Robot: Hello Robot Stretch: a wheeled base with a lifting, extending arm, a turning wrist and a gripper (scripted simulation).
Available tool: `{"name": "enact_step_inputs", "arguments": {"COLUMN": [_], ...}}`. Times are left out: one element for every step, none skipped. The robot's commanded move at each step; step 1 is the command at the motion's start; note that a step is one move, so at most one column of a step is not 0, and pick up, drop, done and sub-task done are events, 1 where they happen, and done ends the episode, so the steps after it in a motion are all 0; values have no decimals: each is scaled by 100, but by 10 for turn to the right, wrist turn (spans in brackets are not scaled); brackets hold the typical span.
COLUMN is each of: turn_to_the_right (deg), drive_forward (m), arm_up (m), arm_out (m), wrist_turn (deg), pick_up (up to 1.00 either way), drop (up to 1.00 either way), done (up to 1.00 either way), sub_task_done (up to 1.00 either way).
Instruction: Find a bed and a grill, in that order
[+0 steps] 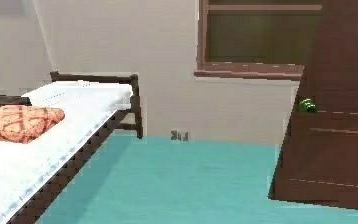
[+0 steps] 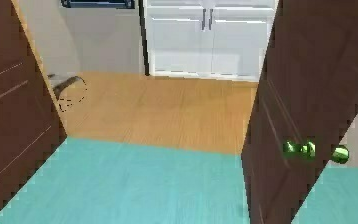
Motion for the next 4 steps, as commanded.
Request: {"name": "enact_step_inputs", "arguments": {"turn_to_the_right": [450,390,0,150], "drive_forward": [0,0,35,0], "arm_up": [0,0,0,0], "arm_out": [0,0,0,0], "wrist_turn": [0,0,0,0], "pick_up": [0,0,0,0], "drop": [0,0,0,0], "done": [0,0,0,0], "sub_task_done": [0,0,0,0]}}
